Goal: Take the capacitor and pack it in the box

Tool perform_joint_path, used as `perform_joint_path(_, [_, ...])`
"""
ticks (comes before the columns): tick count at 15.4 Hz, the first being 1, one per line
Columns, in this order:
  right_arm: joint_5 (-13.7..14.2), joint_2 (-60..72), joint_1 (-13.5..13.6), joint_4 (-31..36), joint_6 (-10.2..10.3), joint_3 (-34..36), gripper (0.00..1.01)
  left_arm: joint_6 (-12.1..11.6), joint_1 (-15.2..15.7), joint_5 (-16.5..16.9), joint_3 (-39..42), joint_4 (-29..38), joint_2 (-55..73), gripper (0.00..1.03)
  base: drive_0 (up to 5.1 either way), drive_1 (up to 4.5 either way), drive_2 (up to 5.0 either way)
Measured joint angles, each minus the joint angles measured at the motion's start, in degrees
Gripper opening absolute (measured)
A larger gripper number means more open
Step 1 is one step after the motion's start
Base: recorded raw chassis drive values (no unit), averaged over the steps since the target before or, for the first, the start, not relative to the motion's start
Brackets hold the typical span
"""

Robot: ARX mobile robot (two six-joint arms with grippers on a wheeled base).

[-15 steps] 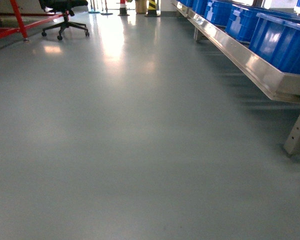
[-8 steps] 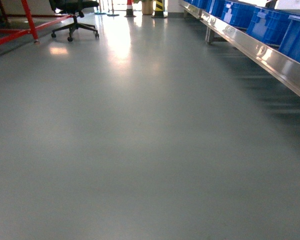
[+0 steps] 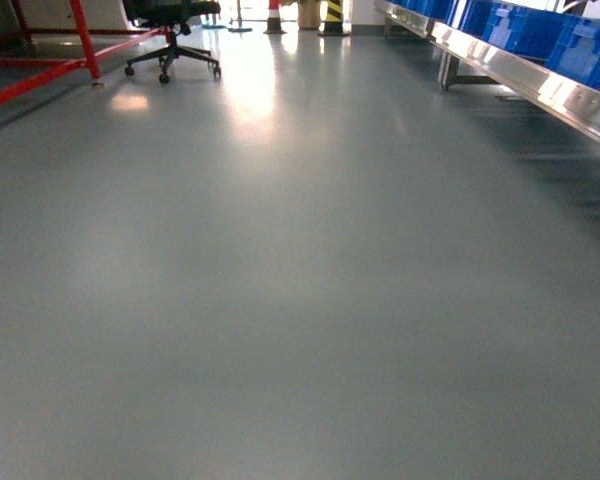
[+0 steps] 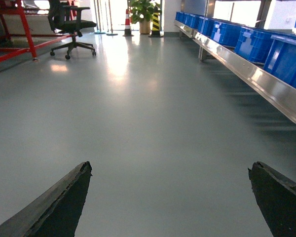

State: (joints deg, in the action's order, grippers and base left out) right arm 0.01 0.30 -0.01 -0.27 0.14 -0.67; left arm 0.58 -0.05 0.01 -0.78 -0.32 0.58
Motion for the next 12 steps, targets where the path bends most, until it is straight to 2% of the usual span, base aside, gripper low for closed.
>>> perform_joint_path(12, [0.0, 0.0, 0.0, -0.15, 0.0, 0.0, 0.98, 0.0, 0.0, 0.02, 0.0, 0.0, 0.0, 0.44, -4.8, 3.3, 1.7])
